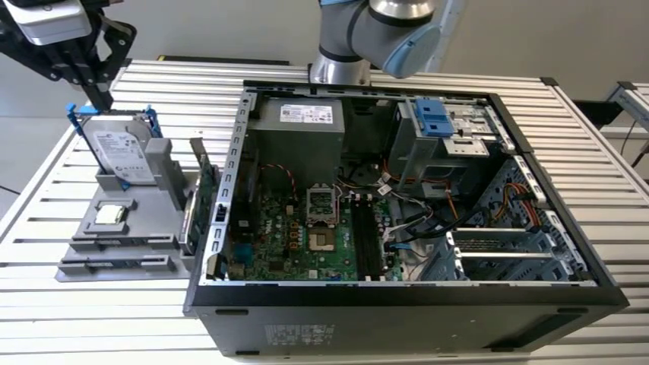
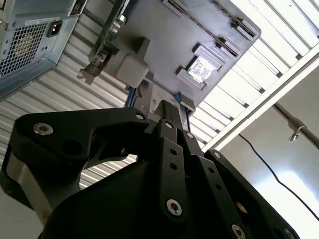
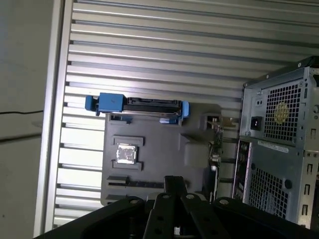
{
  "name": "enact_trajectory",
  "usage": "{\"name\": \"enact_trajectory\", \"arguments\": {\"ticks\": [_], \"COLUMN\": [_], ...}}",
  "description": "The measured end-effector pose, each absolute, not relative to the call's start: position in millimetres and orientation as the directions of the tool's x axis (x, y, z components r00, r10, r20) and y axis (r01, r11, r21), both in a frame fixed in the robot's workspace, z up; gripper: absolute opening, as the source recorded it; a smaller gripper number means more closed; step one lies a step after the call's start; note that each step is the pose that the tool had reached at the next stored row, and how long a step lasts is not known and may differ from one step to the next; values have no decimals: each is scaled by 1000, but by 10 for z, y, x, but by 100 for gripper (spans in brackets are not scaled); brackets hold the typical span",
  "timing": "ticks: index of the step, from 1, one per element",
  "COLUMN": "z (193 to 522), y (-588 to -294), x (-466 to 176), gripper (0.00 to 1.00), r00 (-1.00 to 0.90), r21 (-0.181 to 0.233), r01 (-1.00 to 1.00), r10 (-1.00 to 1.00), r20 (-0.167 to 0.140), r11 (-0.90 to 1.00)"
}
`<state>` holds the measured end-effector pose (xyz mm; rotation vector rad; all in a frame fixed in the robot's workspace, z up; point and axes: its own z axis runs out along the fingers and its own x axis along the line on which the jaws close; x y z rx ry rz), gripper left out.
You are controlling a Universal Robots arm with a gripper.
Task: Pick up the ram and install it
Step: 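Reach for the ram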
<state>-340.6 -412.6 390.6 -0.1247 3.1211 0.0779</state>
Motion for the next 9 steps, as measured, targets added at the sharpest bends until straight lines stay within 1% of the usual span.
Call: {"name": "enact_trajectory", "arguments": {"ticks": [9], "z": [3903], "y": [-4125], "x": [-3499], "gripper": [0], "r00": [-997], "r21": [49], "r01": [-79], "r10": [-78], "r20": [-19], "r11": [996]}}
